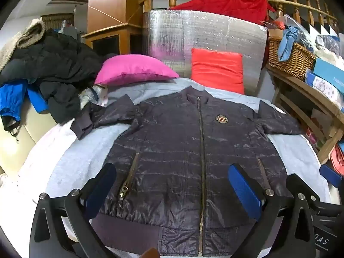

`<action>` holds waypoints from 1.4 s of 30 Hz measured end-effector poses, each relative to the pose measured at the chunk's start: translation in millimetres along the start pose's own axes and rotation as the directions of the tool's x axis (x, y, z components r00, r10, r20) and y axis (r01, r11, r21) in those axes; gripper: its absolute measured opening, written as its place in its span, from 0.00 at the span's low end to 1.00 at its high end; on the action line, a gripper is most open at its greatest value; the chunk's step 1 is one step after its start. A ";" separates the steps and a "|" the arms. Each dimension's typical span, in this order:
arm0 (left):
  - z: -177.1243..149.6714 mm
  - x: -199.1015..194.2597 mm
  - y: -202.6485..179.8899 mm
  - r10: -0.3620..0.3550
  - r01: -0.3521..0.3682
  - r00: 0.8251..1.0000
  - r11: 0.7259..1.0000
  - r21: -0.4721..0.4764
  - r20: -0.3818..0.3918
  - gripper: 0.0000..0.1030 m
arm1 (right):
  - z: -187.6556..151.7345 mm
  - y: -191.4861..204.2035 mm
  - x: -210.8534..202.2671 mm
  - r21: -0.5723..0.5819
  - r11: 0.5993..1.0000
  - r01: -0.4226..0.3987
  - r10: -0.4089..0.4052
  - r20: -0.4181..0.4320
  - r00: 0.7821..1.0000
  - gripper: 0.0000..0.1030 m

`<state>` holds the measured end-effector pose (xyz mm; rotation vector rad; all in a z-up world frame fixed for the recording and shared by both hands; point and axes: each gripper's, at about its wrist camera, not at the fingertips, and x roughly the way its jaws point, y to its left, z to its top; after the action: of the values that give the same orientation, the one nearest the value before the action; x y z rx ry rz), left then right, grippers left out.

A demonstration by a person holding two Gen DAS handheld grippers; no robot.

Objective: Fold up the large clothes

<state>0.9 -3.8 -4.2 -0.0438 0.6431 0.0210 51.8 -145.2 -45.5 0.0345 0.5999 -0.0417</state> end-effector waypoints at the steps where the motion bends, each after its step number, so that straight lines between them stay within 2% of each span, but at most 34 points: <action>1: -0.1 0.7 -1.0 0.000 0.000 1.000 1.000 0.004 -0.009 1.00 | 0.2 0.0 -0.3 -0.001 1.000 0.000 0.000 0.001 1.000 1.00; 42: -8.8 7.2 4.3 0.004 -0.004 0.999 1.000 0.006 -0.048 1.00 | 1.5 1.6 0.0 -0.015 1.000 0.016 -0.016 0.008 1.000 1.00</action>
<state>1.2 0.2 -15.7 -0.0371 0.6909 0.0216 52.7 -143.6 -44.2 0.0155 0.5930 -0.0526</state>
